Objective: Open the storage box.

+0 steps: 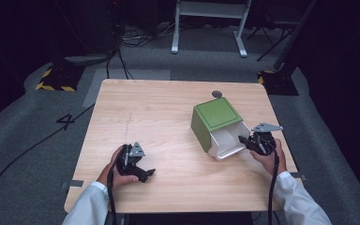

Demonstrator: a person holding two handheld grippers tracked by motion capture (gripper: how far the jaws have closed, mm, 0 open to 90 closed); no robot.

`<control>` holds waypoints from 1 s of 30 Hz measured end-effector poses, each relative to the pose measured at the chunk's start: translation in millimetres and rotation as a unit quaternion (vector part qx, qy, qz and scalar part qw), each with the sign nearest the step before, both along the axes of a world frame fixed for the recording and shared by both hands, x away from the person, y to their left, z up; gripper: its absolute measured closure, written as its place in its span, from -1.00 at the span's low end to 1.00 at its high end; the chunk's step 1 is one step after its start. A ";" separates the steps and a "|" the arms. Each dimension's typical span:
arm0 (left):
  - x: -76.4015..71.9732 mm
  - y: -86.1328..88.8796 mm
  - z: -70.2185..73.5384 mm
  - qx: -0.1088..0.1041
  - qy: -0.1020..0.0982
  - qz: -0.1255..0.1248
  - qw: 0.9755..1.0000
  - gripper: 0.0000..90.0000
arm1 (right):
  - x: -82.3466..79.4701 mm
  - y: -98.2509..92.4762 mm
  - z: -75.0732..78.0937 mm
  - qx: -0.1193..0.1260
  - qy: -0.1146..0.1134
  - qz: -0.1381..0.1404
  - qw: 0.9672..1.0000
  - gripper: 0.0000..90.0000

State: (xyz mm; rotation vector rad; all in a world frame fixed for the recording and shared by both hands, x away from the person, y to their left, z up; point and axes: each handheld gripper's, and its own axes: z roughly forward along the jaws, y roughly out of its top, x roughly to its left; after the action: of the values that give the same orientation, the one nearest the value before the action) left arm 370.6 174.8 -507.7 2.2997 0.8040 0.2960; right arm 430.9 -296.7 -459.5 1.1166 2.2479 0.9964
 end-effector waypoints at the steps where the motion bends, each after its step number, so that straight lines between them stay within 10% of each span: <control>1: 0.0 0.0 0.0 0.000 0.000 0.000 1.000 -1.00 | -2.9 -1.5 1.5 -0.005 -0.002 0.002 1.000 0.68; 30: 0.0 0.0 0.0 0.000 0.000 0.000 1.000 -1.00 | -34.6 -26.4 2.5 0.010 -0.002 0.019 1.000 0.89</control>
State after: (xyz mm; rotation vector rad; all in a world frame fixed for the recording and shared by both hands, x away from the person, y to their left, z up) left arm 370.5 174.7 -507.8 2.2992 0.8043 0.2963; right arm 396.3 -323.1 -457.0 1.0829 2.2681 1.0385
